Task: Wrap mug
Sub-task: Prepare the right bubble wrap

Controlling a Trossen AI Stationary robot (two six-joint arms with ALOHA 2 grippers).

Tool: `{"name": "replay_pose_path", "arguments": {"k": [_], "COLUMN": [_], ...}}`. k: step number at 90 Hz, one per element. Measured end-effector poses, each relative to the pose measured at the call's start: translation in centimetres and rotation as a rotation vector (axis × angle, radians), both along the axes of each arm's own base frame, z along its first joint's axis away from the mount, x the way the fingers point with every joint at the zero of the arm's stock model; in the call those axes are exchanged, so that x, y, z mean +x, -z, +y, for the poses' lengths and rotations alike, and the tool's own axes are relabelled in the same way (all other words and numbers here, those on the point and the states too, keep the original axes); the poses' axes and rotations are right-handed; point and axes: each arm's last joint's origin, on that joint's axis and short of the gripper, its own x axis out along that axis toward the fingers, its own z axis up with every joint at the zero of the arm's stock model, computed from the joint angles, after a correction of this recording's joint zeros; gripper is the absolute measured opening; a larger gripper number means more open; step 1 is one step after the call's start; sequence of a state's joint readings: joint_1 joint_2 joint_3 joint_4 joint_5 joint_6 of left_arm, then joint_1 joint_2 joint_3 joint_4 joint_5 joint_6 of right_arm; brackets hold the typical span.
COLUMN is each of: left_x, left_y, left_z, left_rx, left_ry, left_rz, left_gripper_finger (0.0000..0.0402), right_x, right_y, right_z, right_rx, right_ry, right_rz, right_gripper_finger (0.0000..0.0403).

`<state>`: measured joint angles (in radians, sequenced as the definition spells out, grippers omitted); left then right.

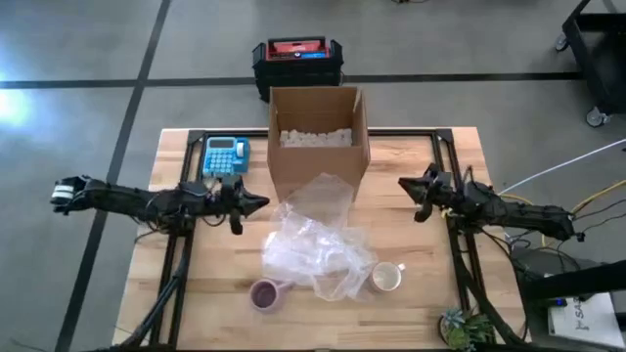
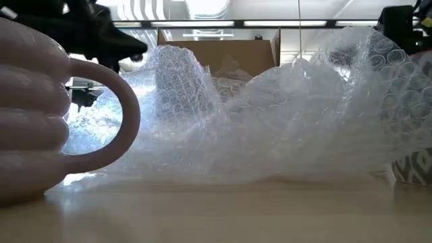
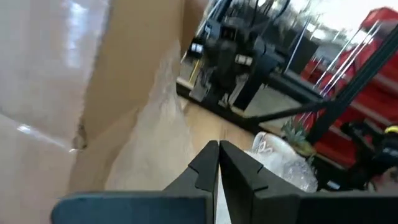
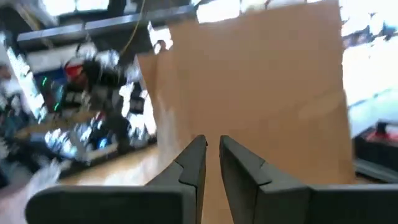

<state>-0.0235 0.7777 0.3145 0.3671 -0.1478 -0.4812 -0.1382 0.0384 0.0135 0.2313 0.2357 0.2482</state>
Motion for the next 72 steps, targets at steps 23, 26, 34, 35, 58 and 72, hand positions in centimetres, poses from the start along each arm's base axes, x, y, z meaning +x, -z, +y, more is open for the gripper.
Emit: {"name": "replay_pose_path", "arguments": {"k": [23,26,34,35,58,72], "left_x": [4.3,4.8,6.1,6.2,8.8,9.7], "left_y": [-2.1,-2.3,-2.6,-2.7,-2.4,-1.9], "left_z": [-0.2,-0.2,-0.3,-0.3,-0.4,-0.5], "left_rx": [0.038,0.041,0.042,0.043,0.043,0.045], "left_ry": [0.035,0.039,0.041,0.041,0.07,0.07], "left_rz": [0.172,0.187,0.218,0.22,0.278,0.303], "left_gripper_finger": [0.0,0.0,0.0,0.0,0.0,0.0], "right_x": [1.4,1.8,3.7,4.0,8.4,9.7], "right_y": [-1.0,-1.3,-1.8,-1.8,-6.5,-7.4], "right_z": [0.5,0.5,0.3,0.3,0.5,2.1], "right_rx": [0.023,0.033,0.034,0.03,-0.025,-0.003], "right_ry": [-0.256,-0.256,-0.281,-0.29,-0.458,-0.572], "right_rz": [-0.006,0.028,0.212,0.24,0.708,1.0], "right_gripper_finger": [0.0032,0.0032,0.0041,0.0043,0.0135,0.0186]}}
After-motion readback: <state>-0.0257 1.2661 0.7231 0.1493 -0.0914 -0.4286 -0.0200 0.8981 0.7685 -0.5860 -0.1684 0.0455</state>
